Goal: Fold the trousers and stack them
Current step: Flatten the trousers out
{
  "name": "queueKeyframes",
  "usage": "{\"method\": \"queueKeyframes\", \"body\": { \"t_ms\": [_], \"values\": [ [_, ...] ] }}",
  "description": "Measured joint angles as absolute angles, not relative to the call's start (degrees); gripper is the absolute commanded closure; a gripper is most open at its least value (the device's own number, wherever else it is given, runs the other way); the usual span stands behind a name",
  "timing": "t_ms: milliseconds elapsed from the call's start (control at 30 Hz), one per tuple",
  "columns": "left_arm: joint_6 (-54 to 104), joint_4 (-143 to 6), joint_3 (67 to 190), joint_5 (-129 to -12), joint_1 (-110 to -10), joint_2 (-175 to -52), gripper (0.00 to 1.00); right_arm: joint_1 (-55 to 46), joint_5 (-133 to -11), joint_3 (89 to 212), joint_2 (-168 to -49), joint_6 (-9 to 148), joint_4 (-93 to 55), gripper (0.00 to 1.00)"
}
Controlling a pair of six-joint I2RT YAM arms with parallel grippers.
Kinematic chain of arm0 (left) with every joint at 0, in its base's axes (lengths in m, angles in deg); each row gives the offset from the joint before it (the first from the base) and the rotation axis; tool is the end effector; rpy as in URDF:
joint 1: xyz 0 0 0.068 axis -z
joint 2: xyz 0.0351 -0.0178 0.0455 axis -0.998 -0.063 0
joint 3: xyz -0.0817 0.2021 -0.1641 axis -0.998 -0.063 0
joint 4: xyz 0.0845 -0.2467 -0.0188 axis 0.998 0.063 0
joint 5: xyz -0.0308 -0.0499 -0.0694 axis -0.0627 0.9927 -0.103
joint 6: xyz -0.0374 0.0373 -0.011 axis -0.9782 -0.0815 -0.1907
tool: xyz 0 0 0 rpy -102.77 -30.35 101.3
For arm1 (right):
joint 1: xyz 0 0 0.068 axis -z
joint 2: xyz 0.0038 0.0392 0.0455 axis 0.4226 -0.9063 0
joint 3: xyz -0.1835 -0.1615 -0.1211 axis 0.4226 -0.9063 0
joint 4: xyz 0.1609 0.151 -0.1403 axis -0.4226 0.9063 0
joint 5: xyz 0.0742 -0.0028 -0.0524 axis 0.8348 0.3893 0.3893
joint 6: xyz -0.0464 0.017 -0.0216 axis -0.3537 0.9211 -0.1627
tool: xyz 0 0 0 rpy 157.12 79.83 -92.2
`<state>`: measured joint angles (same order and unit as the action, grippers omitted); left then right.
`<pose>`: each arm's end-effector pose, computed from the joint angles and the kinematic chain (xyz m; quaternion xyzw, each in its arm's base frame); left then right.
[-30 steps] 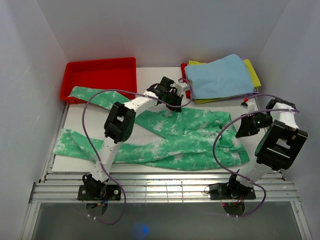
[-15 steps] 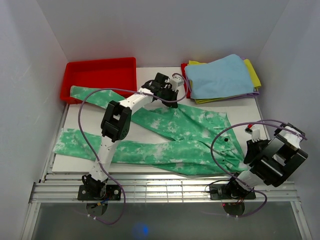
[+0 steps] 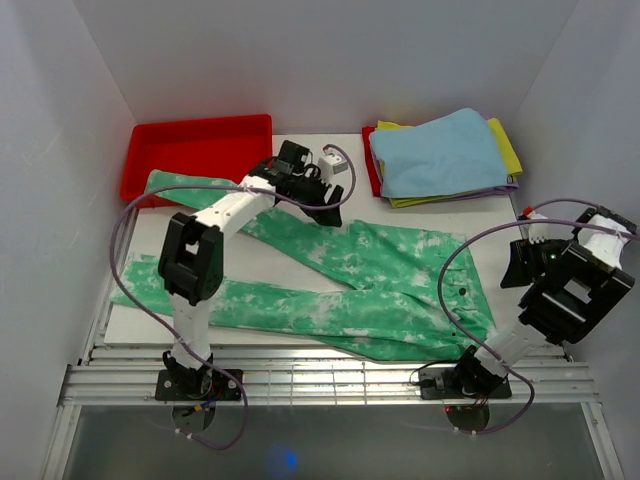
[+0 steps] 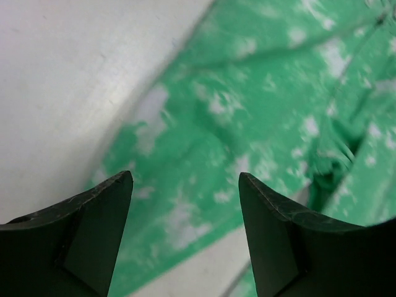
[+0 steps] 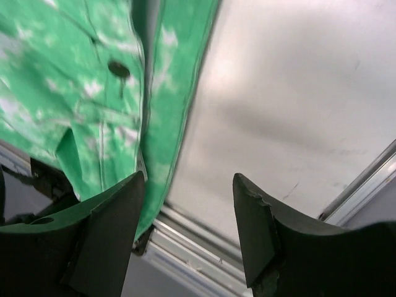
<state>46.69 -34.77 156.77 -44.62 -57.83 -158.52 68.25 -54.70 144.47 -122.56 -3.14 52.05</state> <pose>0.4016 -0.2414 0.2350 0.3880 0.8189 -0.3267 0.2685 0.2126 -0.1792 0.2191 -0.1780 0.9578 0.1760 0.1413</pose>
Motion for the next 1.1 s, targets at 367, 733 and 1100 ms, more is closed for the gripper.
{"method": "queueKeyframes", "body": {
  "t_ms": [367,733,1100],
  "values": [
    [51.22,-31.88,127.46,-42.15,-55.76,-135.72,0.21,50.28,-47.45,149.24,-130.65,20.38,40.45,0.39],
    [56.57,-28.36,114.19,-41.3,-47.8,-126.76,0.25,45.75,-44.28,152.21,-140.9,33.71,31.05,0.82],
    [58.5,-31.88,111.7,-49.06,-43.56,-131.66,0.99,45.6,-41.5,163.73,-145.36,42.63,28.49,0.92]
  ]
}}
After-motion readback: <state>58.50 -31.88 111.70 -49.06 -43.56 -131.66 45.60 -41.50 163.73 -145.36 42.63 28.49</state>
